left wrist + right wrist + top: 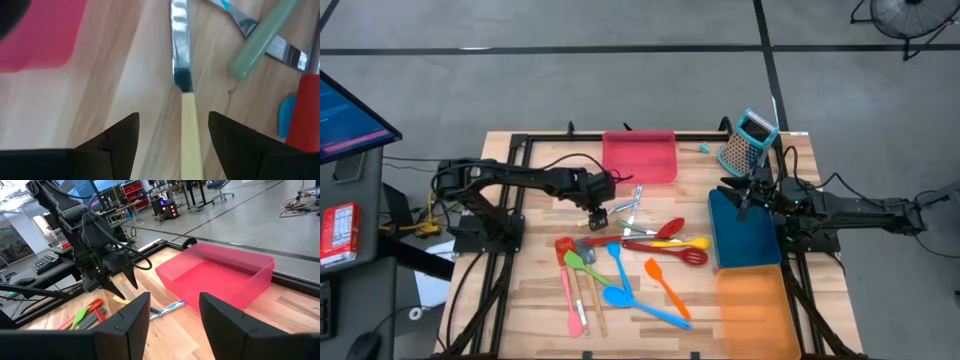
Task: Pick & Place Kitchen Items
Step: Put the yellow kitchen knife into the orange bin
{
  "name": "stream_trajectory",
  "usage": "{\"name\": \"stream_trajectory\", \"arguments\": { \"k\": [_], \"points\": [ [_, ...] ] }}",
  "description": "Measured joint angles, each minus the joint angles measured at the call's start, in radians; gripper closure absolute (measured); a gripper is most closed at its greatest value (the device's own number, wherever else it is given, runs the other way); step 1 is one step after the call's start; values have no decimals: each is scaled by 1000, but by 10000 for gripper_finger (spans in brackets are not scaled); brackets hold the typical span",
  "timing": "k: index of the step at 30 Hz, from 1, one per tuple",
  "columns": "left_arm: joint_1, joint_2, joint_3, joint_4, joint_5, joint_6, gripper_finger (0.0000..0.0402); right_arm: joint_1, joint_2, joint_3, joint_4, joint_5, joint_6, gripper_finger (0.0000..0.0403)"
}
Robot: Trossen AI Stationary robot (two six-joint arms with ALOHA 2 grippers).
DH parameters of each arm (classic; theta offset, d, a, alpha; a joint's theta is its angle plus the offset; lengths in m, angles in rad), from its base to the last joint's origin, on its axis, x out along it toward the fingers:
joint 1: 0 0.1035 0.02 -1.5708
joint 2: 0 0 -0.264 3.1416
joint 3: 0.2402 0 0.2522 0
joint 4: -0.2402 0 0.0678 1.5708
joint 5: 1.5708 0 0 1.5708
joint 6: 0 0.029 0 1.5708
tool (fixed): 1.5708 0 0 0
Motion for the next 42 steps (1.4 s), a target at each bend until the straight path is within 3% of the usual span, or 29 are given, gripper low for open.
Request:
{"name": "stream_trajectory", "arguments": {
  "k": [9, 17, 21, 29, 35, 42],
  "points": [
    [-2, 87, 0, 48, 57, 29, 179, 0, 0, 0, 0, 0, 0, 237],
    [-7, 176, 7, 45, 31, 26, 194, 0, 0, 0, 0, 0, 0, 238],
    [-7, 181, 9, 41, 32, 23, 232, 0, 0, 0, 0, 0, 0, 240],
    [1, 163, 4, 35, 44, -1, 384, 0, 0, 0, 0, 0, 0, 244],
    [2, 139, 0, 38, 65, -30, 390, 0, 0, 0, 0, 0, 0, 244],
    [7, -5, -3, 32, 117, -83, 391, 0, 0, 0, 0, 0, 0, 244]
  ]
}}
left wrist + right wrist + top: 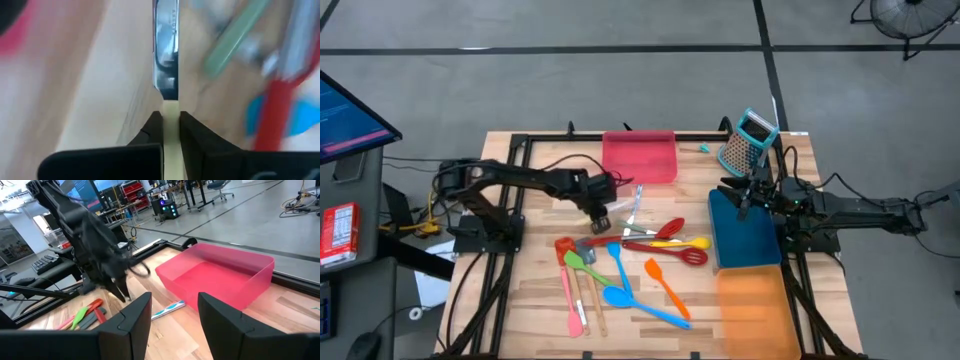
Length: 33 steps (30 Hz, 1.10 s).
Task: Pick & Place Kitchen Items
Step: Put the yellow kitchen knife into the orange bin
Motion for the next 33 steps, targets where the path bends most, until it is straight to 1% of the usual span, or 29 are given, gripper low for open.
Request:
{"name": "stream_trajectory", "arguments": {
  "k": [7, 11, 15, 19, 23, 25, 29, 33],
  "points": [
    [1, -180, -1, -1, 19, -98, 391, 0, 0, 0, 7, 0, 0, 244],
    [1, -296, -1, 14, 39, -168, 391, 0, 0, 0, 47, 0, 0, 244],
    [1, -414, 0, 65, 63, -256, 391, 0, 0, 0, 103, 3, 0, 242],
    [1, -506, 1, 165, 88, -321, 391, -1, 1, 0, 147, 3, 0, 223],
    [1, -552, 2, 316, 133, -368, 391, -4, 50, 2, 244, 3, -5, 195],
    [1, -558, 3, 406, 168, -392, 391, -12, 86, 24, 270, 3, -10, 182],
    [1, -554, 4, 518, 219, -426, 391, -23, 182, 122, 266, -2, -54, 167],
    [0, -535, 3, 591, 265, -458, 391, -19, 291, 230, 260, -57, -109, 165]
  ]
}}
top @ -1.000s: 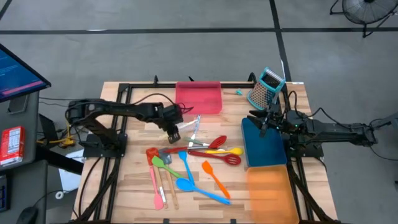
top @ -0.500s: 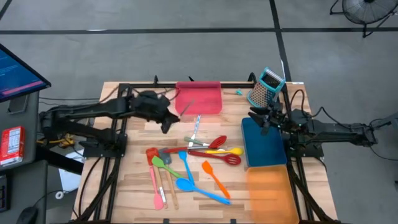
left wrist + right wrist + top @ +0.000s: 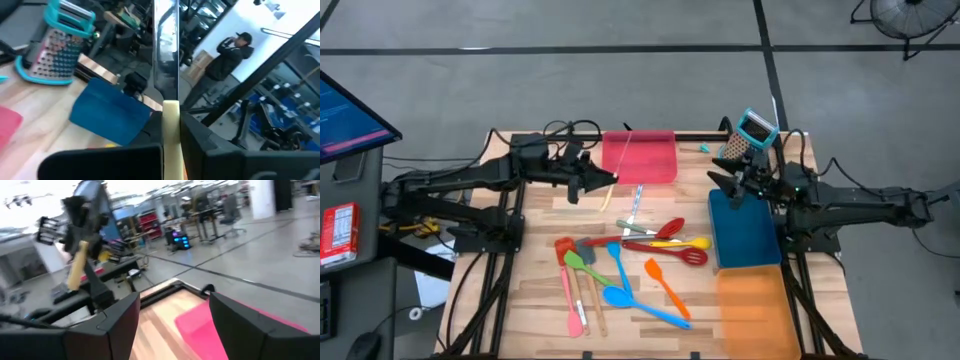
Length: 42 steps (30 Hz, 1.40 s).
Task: Pick & Place Kitchen Items
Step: Put the yellow kitchen knife into the orange bin
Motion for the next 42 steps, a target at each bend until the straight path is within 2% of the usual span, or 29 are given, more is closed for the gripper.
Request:
{"name": "stream_trajectory", "arguments": {
  "k": [9, 15, 20, 28, 42],
  "points": [
    [-4, 25, 0, 319, 147, -87, 388, -1, 201, 229, -54, -32, 3, 165],
    [-4, 25, 0, 426, 182, -131, 388, -17, 347, 394, -43, -211, 5, 165],
    [-4, 25, 0, 449, 208, -146, 388, -31, 479, 555, -37, -333, -35, 165],
    [-14, 25, 0, 498, 241, -171, 387, -78, 670, 804, 5, -614, -57, 165],
    [-37, 25, 0, 514, 262, -171, 387, -136, 931, 1081, 4, -866, -46, 165]
  ]
}}
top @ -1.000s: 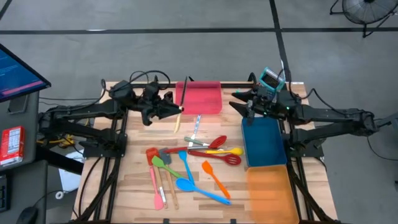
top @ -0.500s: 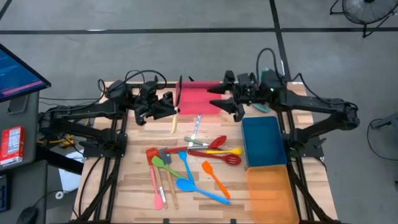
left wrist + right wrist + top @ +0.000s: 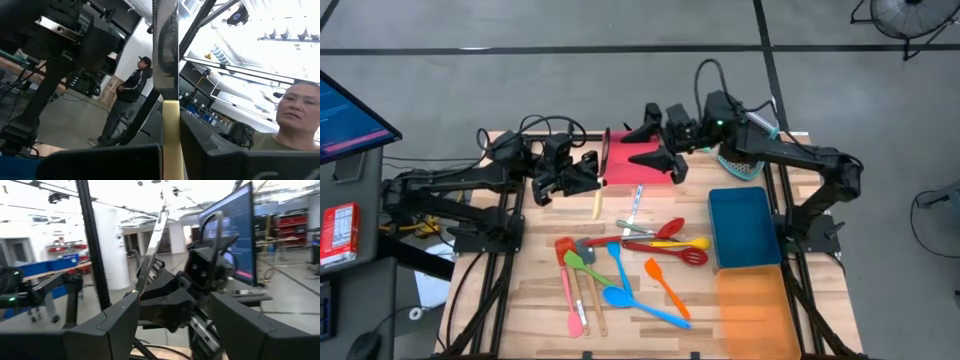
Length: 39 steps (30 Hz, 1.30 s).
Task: Pick & Place Kitchen Items
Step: Put the yellow kitchen knife into the orange bin
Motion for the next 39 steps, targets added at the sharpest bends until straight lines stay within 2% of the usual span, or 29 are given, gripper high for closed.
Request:
{"name": "stream_trajectory", "arguments": {
  "k": [9, 17, 25, 32, 39],
  "points": [
    [0, 0, 0, -1, 44, 0, 385, -18, 141, 170, -2, -174, 73, 165],
    [0, 13, 1, -14, 57, -2, 382, -29, 201, 291, -8, -246, 93, 165],
    [6, 48, 1, -9, 60, -5, 382, -36, 200, 307, -59, -316, 121, 171],
    [7, 55, 1, -8, 64, -22, 382, -44, 200, 307, -93, -357, 122, 208],
    [7, 55, 1, -8, 59, -30, 382, -41, 200, 307, -90, -363, 122, 294]
  ]
}}
